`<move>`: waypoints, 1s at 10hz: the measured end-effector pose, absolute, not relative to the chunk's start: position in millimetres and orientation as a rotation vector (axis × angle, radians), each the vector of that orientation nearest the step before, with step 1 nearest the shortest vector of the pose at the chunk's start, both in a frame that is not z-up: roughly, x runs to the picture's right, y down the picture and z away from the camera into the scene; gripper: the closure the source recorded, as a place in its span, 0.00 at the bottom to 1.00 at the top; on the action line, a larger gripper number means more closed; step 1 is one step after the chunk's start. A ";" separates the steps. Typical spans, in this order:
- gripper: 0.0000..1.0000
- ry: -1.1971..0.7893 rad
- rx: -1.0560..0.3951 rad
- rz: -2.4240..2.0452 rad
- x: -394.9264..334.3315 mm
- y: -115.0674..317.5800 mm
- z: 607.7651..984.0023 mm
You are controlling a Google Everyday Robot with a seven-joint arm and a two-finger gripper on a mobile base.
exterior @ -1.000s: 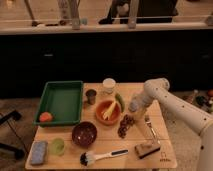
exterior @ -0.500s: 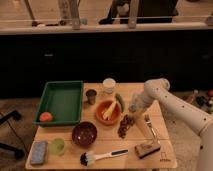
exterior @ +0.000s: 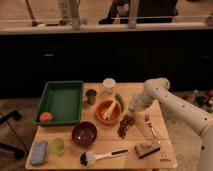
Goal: Wipe purple bowl with towel
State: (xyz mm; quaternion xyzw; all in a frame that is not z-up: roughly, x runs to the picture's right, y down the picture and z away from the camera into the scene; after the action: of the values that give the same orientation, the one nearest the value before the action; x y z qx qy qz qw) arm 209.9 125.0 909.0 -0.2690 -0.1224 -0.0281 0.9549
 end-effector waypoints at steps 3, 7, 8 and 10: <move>0.27 -0.233 -0.562 -0.042 206.6 112.0 909.4; 0.20 -0.213 -0.597 -0.023 202.2 99.8 921.4; 0.20 -0.211 -0.608 -0.019 200.2 99.7 926.3; 0.20 -0.206 -0.640 -0.004 197.7 103.6 941.4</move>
State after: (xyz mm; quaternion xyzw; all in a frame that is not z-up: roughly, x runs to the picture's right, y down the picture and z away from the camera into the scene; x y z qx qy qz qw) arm 197.7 103.6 941.4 -0.3140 -0.1012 -0.0018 0.9440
